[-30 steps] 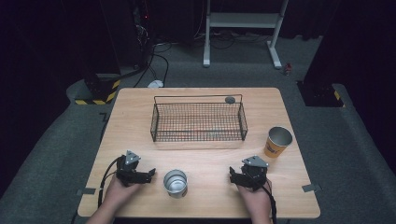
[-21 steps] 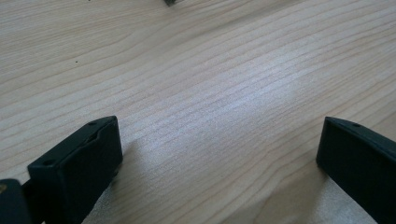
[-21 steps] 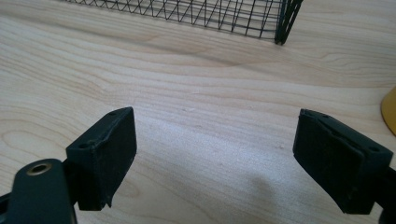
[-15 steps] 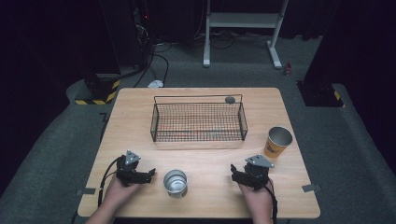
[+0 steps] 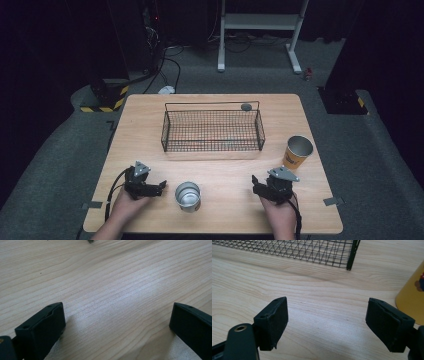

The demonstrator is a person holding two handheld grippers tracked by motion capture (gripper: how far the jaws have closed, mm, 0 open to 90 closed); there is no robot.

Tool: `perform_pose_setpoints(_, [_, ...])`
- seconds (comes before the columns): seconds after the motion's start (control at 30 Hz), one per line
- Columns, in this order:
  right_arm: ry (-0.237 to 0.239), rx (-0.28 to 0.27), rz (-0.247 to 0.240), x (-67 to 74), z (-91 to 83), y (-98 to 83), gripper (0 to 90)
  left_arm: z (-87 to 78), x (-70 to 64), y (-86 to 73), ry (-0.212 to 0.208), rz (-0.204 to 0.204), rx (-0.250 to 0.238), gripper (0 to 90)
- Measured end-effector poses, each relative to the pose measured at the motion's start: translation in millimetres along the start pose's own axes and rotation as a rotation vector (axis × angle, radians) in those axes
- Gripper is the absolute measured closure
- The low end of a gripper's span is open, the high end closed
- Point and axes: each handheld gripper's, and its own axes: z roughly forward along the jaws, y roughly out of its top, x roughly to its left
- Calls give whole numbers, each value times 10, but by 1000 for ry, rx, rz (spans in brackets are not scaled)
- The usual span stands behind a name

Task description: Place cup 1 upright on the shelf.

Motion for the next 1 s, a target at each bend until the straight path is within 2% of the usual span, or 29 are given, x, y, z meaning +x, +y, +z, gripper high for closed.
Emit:
perform_pose_setpoints(0.4, [-33,-22,20,-104,-115,-46,198,2,-2,6,0,5,4,7])
perform_pose_setpoints(1.0, [-78,-41,67,-392,-317,-215,195,-17,-9,-14,15,-9,1,9])
